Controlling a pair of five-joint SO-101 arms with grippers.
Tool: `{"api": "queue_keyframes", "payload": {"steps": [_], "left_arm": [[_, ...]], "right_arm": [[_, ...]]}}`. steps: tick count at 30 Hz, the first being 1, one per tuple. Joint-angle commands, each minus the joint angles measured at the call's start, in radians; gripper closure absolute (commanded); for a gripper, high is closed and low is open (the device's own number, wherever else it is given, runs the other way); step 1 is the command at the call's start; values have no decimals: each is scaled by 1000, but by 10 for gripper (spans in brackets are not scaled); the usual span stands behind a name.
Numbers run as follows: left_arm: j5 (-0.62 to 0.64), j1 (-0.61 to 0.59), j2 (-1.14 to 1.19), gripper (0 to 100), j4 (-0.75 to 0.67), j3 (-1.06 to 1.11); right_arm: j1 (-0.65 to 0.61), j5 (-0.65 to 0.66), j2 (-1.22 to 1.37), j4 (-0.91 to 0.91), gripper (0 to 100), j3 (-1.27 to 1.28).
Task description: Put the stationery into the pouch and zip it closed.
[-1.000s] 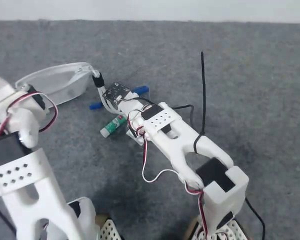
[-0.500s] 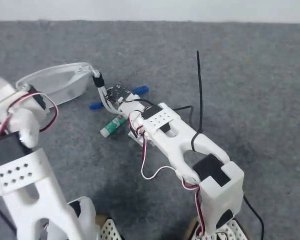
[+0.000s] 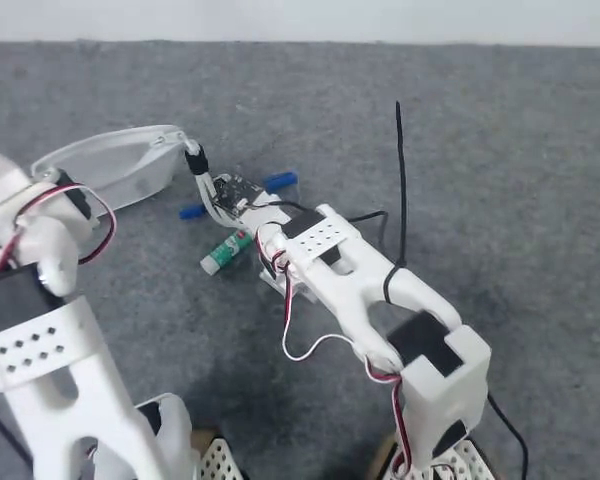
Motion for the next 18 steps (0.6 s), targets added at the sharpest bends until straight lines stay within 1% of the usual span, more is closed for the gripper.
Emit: {"api": "queue_keyframes", "payload": {"steps": [1,5,11,16,18], "left_arm": [[12,-6,-9,990,-37,-16],[12,-6,-9,990,-37,-16],[12,-6,-9,990,-41,-4],[12,-6,-9,990,-43,-1],[12,-6,-9,990,-43,-1]], "right_arm": [[-7,-48,-130,36,993,-32],[-7,-157,-162,39,993,-32],[-10,-218,-185,39,993,-31],[-10,-344,-242,36,993,-32],[-10,-370,-274,39,993,-32]]}}
